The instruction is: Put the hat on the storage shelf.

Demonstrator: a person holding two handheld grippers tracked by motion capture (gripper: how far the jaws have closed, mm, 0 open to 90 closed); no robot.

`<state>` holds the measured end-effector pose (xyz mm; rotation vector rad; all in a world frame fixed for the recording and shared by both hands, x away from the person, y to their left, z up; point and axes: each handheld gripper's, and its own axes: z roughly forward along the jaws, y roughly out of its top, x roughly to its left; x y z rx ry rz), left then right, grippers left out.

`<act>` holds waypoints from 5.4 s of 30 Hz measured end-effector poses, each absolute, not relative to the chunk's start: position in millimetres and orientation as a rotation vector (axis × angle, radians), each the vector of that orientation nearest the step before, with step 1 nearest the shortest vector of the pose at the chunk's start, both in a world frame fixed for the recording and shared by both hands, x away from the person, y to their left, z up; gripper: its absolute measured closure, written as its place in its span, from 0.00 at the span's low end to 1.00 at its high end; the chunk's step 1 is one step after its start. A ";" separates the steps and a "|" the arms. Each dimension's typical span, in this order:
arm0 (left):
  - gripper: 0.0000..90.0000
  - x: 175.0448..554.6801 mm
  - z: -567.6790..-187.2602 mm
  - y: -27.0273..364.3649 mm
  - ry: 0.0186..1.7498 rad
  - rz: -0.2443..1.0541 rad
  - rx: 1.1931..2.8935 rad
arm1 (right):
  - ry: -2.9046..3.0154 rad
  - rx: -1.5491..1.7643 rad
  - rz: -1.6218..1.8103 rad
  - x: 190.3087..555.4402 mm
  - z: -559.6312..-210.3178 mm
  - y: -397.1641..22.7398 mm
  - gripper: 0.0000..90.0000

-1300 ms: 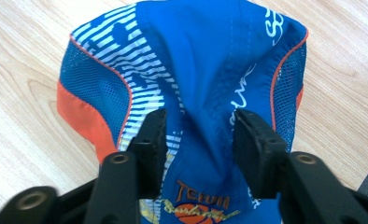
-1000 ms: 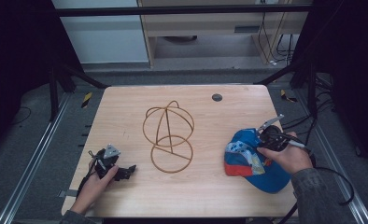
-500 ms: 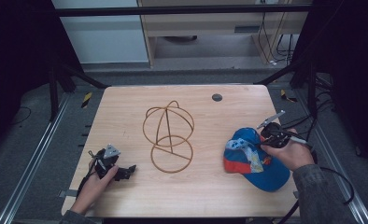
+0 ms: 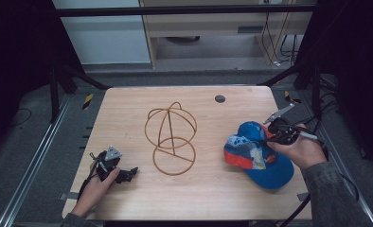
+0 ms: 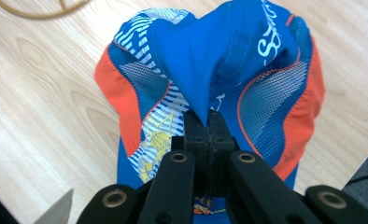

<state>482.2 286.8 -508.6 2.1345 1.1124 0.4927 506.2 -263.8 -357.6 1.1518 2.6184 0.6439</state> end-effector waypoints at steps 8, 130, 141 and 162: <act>0.00 482.2 -508.7 286.6 1.113 0.493 2.131 | 2.617 1.082 0.664 508.7 -314.0 -252.7 1.00; 0.00 481.6 -508.6 286.4 1.116 0.492 2.130 | 2.598 0.542 1.059 525.0 -194.2 -55.5 1.00; 0.00 481.6 -508.6 286.4 1.116 0.492 2.130 | 2.608 0.528 1.065 526.7 -196.0 -45.3 1.00; 0.00 481.6 -508.6 286.4 1.116 0.491 2.129 | 2.663 0.509 1.034 533.4 -211.7 -24.6 1.00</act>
